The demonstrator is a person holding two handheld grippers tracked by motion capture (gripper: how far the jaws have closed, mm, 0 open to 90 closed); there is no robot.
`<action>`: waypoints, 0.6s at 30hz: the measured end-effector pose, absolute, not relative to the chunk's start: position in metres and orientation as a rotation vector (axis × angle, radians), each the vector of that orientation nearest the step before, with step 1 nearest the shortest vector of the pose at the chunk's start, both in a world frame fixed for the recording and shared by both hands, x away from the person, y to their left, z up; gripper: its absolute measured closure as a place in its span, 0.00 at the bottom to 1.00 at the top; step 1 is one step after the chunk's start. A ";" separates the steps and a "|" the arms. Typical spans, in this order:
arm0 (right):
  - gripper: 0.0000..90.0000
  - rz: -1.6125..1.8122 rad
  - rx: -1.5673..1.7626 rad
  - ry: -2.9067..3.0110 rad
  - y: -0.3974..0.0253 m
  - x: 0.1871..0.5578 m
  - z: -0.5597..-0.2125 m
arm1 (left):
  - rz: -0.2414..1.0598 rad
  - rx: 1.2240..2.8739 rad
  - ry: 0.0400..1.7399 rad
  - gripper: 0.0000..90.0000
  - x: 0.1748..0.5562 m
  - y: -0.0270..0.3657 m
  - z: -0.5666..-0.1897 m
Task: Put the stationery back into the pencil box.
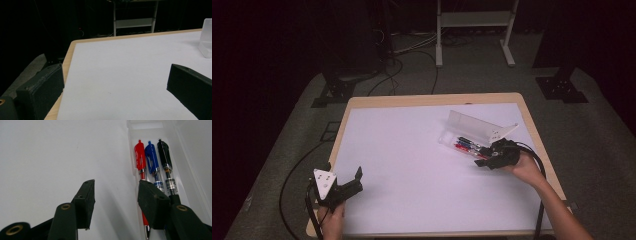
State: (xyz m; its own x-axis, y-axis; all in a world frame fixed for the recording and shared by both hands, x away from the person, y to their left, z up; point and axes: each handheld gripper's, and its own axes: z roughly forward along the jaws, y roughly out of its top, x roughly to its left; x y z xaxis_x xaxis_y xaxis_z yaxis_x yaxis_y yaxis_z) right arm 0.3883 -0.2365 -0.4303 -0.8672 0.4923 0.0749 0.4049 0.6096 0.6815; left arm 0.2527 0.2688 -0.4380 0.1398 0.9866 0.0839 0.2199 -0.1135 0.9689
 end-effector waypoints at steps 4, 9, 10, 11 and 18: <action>0.50 1.102 0.750 2.706 -0.239 0.383 -0.433 | 1.065 1.511 1.222 0.00 0.253 0.268 -0.438; 0.49 1.114 0.770 2.700 -0.244 0.376 -0.435 | 1.066 1.507 1.224 0.00 0.253 0.268 -0.438; 0.49 1.118 0.772 2.699 -0.245 0.374 -0.435 | 1.065 1.507 1.225 0.00 0.253 0.268 -0.438; 0.49 1.120 0.768 2.697 -0.246 0.373 -0.436 | 1.065 1.509 1.224 0.00 0.253 0.268 -0.438; 0.46 1.152 0.787 2.688 -0.250 0.366 -0.443 | 1.069 1.510 1.222 0.00 0.253 0.267 -0.438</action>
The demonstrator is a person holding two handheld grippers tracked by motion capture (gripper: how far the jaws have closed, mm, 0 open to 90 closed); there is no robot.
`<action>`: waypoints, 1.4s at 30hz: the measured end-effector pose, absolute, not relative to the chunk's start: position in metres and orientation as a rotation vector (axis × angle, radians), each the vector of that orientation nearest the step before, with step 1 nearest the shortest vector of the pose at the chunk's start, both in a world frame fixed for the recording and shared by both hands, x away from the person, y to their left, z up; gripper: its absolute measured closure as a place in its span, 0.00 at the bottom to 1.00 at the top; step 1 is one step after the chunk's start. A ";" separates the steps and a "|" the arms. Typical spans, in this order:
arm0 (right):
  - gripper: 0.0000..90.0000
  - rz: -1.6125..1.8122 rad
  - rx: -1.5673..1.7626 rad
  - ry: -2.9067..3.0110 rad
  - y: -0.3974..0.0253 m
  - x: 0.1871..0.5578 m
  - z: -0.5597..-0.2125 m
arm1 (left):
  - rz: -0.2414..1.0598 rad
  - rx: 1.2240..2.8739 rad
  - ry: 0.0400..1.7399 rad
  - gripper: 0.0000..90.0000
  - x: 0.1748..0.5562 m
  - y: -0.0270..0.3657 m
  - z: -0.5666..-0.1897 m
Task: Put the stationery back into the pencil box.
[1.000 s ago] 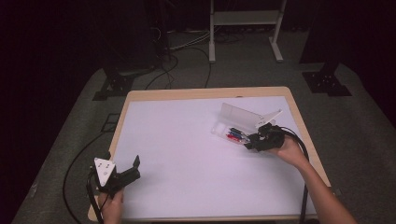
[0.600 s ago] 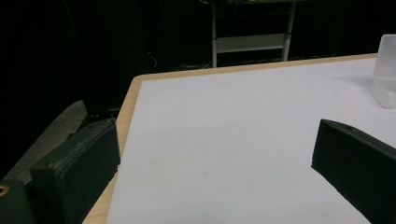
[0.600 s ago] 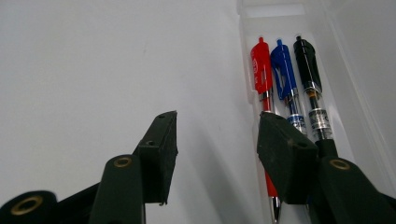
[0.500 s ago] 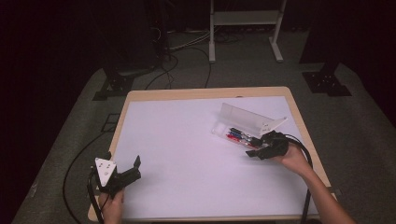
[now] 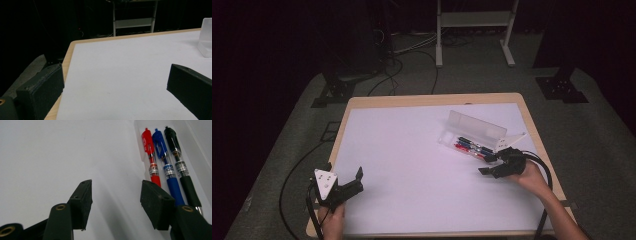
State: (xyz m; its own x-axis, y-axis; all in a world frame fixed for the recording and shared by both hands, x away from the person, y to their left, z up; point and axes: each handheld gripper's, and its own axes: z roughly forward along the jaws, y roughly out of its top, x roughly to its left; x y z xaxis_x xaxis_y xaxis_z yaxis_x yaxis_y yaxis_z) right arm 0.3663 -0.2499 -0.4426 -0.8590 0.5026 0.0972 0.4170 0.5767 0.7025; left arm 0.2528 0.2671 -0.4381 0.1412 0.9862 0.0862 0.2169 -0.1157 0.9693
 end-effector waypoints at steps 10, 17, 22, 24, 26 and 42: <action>0.45 1.178 0.813 2.688 -0.255 0.354 -0.451 | 1.066 1.509 1.222 0.00 0.253 0.267 -0.438; 0.45 1.192 0.815 2.676 -0.260 0.346 -0.451 | 1.068 1.517 1.221 0.00 0.253 0.267 -0.438; 0.44 1.205 0.819 2.667 -0.262 0.342 -0.453 | 1.069 1.511 1.221 0.00 0.253 0.267 -0.438; 0.44 1.213 0.815 2.672 -0.262 0.337 -0.455 | 1.068 1.517 1.222 0.00 0.253 0.267 -0.438; 0.43 1.214 0.821 2.673 -0.262 0.336 -0.455 | 1.069 1.514 1.221 0.00 0.253 0.267 -0.438; 0.41 1.237 0.801 2.658 -0.263 0.322 -0.454 | 1.076 1.521 1.217 0.00 0.253 0.267 -0.437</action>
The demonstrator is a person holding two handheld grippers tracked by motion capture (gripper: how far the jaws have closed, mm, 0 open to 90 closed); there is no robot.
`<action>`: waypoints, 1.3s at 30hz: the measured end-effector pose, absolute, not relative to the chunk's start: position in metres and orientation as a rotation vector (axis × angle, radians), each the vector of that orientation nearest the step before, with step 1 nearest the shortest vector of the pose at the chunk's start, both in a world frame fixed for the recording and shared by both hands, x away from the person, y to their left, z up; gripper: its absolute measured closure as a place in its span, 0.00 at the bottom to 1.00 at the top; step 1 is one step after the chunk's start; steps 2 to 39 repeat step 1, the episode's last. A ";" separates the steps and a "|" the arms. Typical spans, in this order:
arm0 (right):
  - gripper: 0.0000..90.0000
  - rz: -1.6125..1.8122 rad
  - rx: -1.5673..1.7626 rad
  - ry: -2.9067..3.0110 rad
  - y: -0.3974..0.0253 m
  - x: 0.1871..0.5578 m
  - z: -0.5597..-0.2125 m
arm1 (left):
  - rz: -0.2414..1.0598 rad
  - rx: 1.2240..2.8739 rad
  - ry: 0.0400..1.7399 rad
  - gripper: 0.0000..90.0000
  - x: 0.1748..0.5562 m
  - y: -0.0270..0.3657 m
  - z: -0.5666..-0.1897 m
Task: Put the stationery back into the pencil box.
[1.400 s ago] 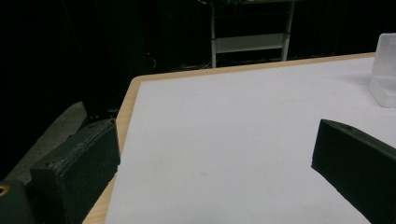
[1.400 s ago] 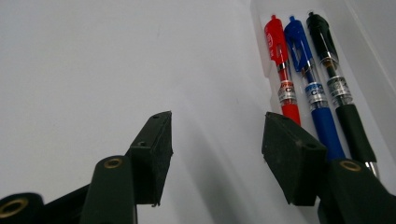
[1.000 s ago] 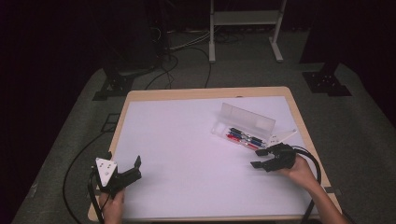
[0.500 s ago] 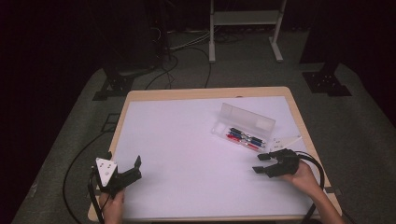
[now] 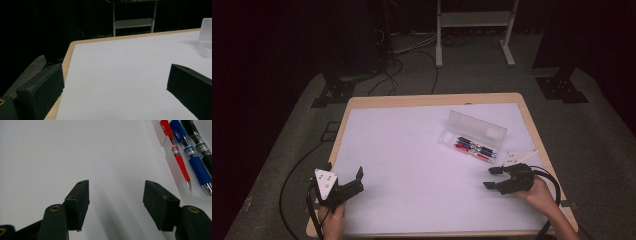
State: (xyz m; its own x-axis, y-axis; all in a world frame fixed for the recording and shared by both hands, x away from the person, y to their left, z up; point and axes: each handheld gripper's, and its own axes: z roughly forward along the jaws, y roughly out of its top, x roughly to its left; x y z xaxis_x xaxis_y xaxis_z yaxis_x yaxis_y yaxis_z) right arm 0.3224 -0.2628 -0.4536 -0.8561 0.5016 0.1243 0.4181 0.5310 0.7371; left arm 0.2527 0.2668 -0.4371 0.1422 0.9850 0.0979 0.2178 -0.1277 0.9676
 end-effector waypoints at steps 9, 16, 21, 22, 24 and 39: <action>0.41 1.243 0.801 2.654 -0.263 0.322 -0.453 | 1.076 1.518 1.218 0.00 0.253 0.267 -0.437; 0.41 1.243 0.801 2.654 -0.263 0.322 -0.453 | 1.076 1.518 1.218 0.00 0.253 0.267 -0.437; 0.41 1.243 0.801 2.654 -0.263 0.322 -0.453 | 1.076 1.518 1.218 0.00 0.253 0.267 -0.437; 0.41 1.243 0.801 2.654 -0.263 0.322 -0.453 | 1.076 1.518 1.218 0.00 0.253 0.267 -0.437; 0.41 1.243 0.801 2.654 -0.263 0.322 -0.453 | 1.076 1.518 1.218 0.00 0.253 0.267 -0.437; 0.41 1.243 0.801 2.654 -0.263 0.322 -0.453 | 1.076 1.518 1.218 0.00 0.253 0.267 -0.437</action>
